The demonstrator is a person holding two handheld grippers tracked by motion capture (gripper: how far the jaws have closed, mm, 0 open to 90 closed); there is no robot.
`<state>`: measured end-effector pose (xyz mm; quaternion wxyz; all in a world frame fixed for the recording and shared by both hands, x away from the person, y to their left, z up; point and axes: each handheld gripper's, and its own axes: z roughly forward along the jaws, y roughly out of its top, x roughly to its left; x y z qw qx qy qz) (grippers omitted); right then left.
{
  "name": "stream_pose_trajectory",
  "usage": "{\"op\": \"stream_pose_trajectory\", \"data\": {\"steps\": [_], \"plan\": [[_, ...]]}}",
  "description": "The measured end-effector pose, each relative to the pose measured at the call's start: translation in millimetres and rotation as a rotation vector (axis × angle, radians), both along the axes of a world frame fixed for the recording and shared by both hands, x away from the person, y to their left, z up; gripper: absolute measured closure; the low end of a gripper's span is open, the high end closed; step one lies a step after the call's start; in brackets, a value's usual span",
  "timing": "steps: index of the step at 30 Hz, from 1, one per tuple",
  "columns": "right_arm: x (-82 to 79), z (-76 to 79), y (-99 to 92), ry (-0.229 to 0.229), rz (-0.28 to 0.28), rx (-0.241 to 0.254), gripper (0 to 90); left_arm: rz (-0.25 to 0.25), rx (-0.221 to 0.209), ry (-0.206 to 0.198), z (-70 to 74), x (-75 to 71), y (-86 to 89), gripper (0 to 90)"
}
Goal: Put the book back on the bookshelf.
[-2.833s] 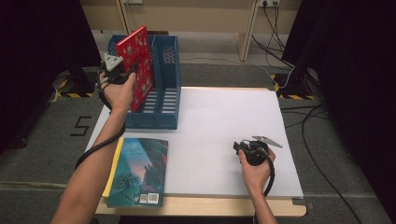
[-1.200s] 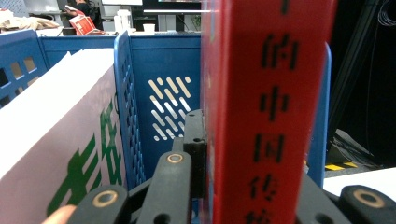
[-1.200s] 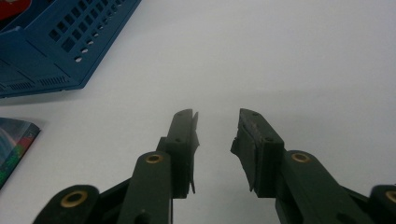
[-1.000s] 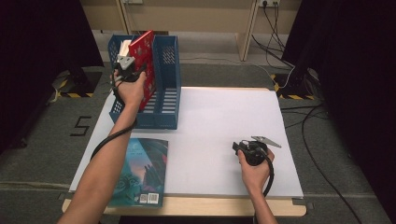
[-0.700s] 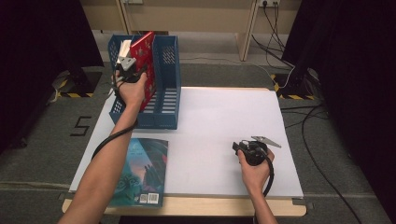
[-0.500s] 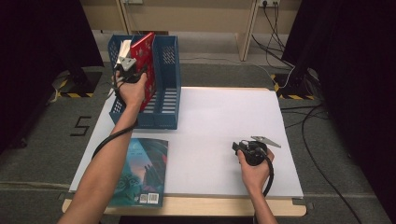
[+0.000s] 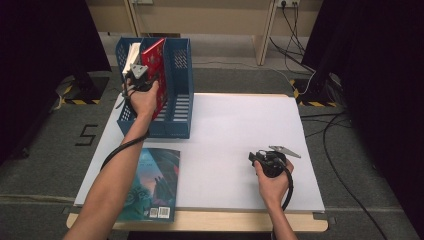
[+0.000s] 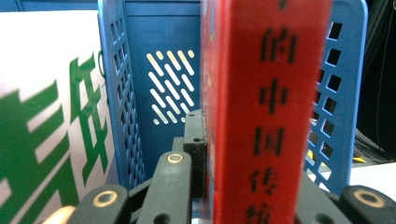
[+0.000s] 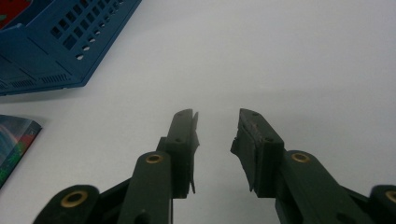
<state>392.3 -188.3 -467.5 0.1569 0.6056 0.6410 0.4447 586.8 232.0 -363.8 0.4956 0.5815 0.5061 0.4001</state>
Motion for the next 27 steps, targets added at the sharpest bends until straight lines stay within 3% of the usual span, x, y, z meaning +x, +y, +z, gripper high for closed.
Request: {"op": "stream_pose_trajectory", "data": {"steps": [17,27], "plan": [[0.1,-1.3,2.2,0.008,0.006,0.000,66.9,0.012,-0.008,0.029,-15.4,3.5,-4.1,79.2],[-0.2,-1.7,3.8,0.010,0.010,0.000,66.8,0.011,0.016,0.058,-19.2,3.3,-3.8,78.9]]}}
